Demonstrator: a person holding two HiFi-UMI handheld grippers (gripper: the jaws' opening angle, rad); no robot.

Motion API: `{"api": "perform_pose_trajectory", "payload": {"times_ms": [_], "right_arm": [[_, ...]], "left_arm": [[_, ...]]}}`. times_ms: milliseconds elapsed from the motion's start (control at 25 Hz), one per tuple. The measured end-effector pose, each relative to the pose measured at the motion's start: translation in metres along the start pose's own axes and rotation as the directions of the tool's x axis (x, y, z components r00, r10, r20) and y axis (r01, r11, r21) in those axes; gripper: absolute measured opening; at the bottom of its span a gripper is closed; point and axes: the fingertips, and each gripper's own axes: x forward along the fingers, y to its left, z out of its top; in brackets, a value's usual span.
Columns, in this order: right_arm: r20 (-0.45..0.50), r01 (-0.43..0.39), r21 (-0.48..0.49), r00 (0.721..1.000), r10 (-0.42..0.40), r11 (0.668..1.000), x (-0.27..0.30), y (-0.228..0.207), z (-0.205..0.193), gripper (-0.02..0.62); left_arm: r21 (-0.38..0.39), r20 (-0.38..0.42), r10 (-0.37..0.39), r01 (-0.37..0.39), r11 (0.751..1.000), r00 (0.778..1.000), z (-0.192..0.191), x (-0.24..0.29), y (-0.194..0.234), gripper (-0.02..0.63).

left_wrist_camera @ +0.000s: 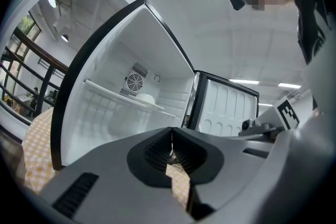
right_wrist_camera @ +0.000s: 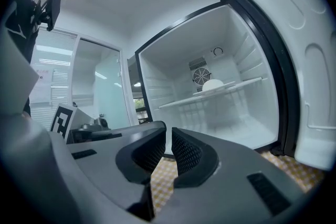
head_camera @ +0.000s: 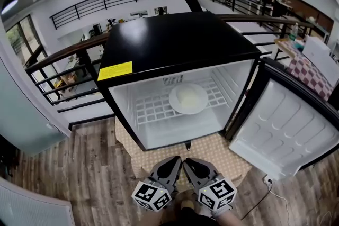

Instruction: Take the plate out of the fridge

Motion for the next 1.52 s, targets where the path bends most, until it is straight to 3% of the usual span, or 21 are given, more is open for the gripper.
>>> {"api": "perform_pose_trajectory", "payload": {"times_ms": [640, 1200, 1520], "right_arm": [[-0.021, -0.068, 0.032, 0.997, 0.069, 0.997, 0.036, -0.013, 0.003, 0.052], [-0.011, 0.009, 0.095, 1.0, -0.008, 0.995, 0.068, -0.04, 0.022, 0.052], [0.032, 0.095, 0.21, 0.994, -0.104, 0.973, 0.075, -0.063, 0.031, 0.054]], "left_arm": [[0.007, 0.014, 0.079, -0.079, 0.997, 0.997, 0.007, 0.013, 0.032, 0.009], [0.01, -0.006, 0.024, -0.024, 1.0, 1.0, 0.023, 0.046, 0.059, 0.009], [0.001, -0.017, -0.038, 0.038, 0.999, 0.999, 0.023, 0.061, 0.063, 0.009]]}}
